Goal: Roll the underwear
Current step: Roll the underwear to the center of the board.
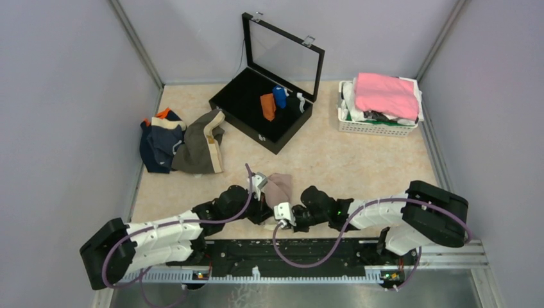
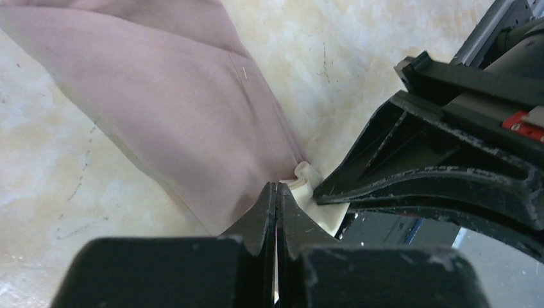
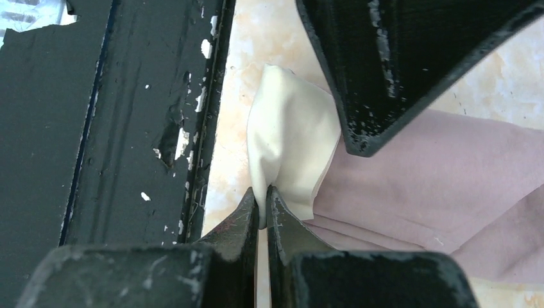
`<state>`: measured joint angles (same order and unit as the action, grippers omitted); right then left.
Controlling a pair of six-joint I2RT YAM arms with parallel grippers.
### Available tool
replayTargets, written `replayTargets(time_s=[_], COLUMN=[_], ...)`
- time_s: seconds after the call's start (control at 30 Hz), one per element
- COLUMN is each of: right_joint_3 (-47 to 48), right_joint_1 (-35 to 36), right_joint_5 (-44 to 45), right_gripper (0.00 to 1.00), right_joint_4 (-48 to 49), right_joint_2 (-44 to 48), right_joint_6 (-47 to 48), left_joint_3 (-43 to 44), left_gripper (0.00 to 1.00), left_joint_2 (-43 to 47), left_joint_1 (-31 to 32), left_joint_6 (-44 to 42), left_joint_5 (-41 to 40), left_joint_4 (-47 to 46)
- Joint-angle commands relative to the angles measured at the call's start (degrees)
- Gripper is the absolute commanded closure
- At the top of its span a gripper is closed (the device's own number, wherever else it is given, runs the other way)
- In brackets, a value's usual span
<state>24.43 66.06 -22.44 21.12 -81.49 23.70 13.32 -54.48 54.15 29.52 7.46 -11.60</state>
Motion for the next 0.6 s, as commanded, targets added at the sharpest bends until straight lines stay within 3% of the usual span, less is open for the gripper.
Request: replayTargets(time_s=[0.0, 0.57], right_joint_3=[2.4, 3.7], right_joint_1=[-1.1, -6.3], right_joint_5=[-2.4, -8.5], right_gripper=[1.00, 1.00], right_joint_4=[-0.4, 0.4], right_joint_2=[0.0, -1.0], right_joint_6=[-3.2, -17.2], left_joint_3=[-1.5, -1.0], left_gripper=[1.00, 1.00], left_joint_2=[-1.1, -4.8], left_joint_1=[-0.1, -0.1], left_joint_6=[1.2, 0.8], left_joint_5=[2.5, 5.0], left_joint_4=[-2.0, 0.3])
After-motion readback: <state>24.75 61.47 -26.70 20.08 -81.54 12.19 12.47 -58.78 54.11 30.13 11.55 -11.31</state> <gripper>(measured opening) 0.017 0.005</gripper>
